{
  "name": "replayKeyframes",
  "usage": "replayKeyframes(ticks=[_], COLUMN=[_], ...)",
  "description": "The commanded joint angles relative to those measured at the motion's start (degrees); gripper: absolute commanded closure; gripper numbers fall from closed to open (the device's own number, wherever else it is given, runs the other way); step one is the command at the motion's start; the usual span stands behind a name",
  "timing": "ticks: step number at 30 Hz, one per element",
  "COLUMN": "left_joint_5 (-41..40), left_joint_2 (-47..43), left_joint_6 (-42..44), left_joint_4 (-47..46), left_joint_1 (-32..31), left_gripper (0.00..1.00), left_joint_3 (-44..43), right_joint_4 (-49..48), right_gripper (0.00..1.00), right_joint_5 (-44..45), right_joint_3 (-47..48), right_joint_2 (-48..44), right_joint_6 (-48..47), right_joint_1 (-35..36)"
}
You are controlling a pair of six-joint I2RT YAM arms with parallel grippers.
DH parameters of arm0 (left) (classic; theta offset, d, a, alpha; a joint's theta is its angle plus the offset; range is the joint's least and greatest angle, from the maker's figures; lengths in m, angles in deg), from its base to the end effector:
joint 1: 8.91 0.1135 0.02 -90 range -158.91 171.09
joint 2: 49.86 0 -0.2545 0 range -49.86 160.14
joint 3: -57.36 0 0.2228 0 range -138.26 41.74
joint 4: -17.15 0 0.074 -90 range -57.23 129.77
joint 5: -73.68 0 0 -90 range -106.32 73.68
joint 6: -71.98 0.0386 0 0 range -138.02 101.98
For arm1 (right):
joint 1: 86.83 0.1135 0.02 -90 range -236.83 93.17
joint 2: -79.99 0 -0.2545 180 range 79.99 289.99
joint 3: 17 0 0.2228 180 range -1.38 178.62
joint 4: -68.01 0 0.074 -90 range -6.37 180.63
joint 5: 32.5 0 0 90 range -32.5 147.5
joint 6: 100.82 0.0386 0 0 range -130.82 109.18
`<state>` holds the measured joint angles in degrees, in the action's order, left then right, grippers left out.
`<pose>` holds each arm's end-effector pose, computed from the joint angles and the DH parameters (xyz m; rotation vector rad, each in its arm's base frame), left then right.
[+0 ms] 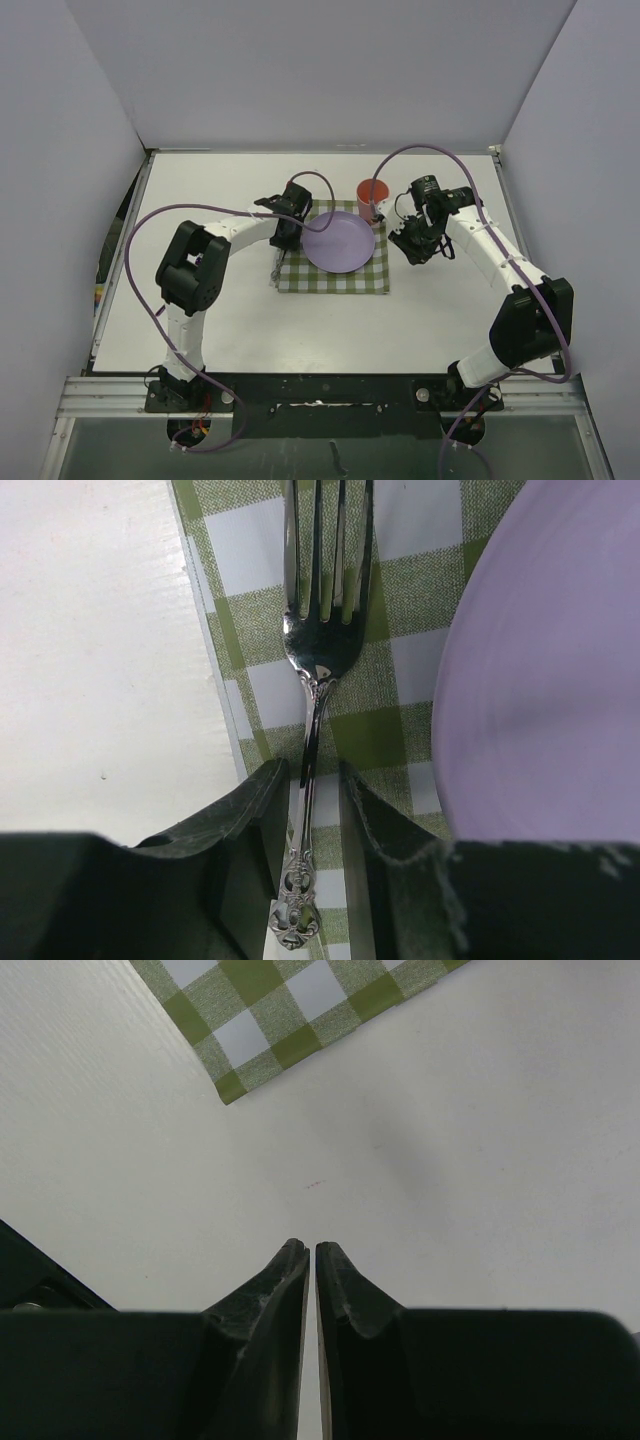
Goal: Set the dinner table for one person
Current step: Place the fork on the napkin.
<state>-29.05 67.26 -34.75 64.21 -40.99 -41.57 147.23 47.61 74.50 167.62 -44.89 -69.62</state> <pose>0.3387 -0.2023 0.1691 0.2906 2.6435 0.0290 0.2465 0.0833 0.2744 -1.2653 2.5626 0.1907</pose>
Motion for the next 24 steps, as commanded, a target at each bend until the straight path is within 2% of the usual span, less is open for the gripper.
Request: replayKeyframes(ticks=[1,5,9,24], left_joint_5=[1.26,0.73,0.55,1.11], left_joint_2=[2.24,2.32,3.11,5.77], left_joint_6=[0.19,-0.66,-1.99,-3.73], left_joint_4=[-1.96,-1.26,0.23,3.71], left_joint_1=[0.18,0.18,0.41,1.61], left_gripper=[0.75,0.78,1.0,1.0], left_joint_3=[-2.33,-2.01,-2.83,-7.45], right_joint_4=[-0.58,-0.49,-0.65,-0.71], right_gripper=[0.89,0.89,0.89,0.89], right_joint_5=[0.44,0.4,0.25,0.44], right_joint_3=[-0.2,-0.2,-0.46,-2.03], right_joint_2=[-2.86,-2.9,-3.21,-4.3], right_joint_6=[0.0,0.05,0.05,0.13], right_joint_1=[-0.22,-0.25,-0.25,-0.26])
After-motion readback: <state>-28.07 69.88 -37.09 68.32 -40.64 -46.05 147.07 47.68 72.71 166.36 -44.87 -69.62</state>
